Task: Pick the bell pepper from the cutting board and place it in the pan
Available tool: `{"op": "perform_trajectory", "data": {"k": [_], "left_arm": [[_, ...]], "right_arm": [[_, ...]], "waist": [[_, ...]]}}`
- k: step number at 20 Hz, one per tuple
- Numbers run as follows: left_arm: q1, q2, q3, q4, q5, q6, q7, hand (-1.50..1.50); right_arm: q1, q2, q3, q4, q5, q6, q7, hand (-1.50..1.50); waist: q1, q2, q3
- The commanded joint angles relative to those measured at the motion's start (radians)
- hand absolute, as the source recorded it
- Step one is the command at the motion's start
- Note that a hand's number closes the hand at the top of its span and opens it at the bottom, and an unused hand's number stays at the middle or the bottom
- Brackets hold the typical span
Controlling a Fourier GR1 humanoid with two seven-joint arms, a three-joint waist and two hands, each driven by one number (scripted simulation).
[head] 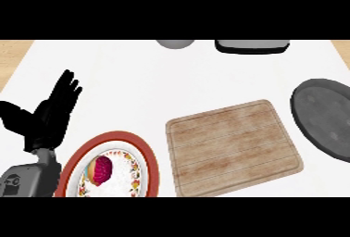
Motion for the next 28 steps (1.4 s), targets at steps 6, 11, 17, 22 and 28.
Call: {"op": "perform_trajectory", "data": {"k": [6,11,17,22,28], "left_arm": [[0.019,-0.006,0.003,-0.014,0.014,-0.028,-0.011,0.00],[0.001,-0.019,-0.015,-0.021,-0.014,-0.003,0.024,0.00],[-0.013,-0.035,-0.030,-0.036,-0.033,0.016,0.034,0.00],[0.018,-0.022,-0.005,-0.014,0.002,-0.029,-0.005,0.00],[0.030,-0.045,-0.025,-0.059,-0.033,0.008,0.007,0.00]], "right_arm": [[-0.142,-0.082,0.034,0.586,0.062,-0.199,-0.349,1.50],[-0.341,-0.151,0.103,0.887,0.107,-0.231,-0.447,1.50],[-0.397,-0.091,0.190,1.118,0.276,-0.467,-0.473,1.50],[-0.450,-0.065,0.156,1.308,0.252,-0.395,-0.349,-1.50],[-0.499,-0.126,0.125,1.510,0.224,-0.388,-0.550,-1.50]], "waist": [[0.008,0.002,0.001],[0.014,0.003,0.001],[0.022,0.006,0.002],[0.025,0.008,0.002],[0.025,0.008,0.003]]}}
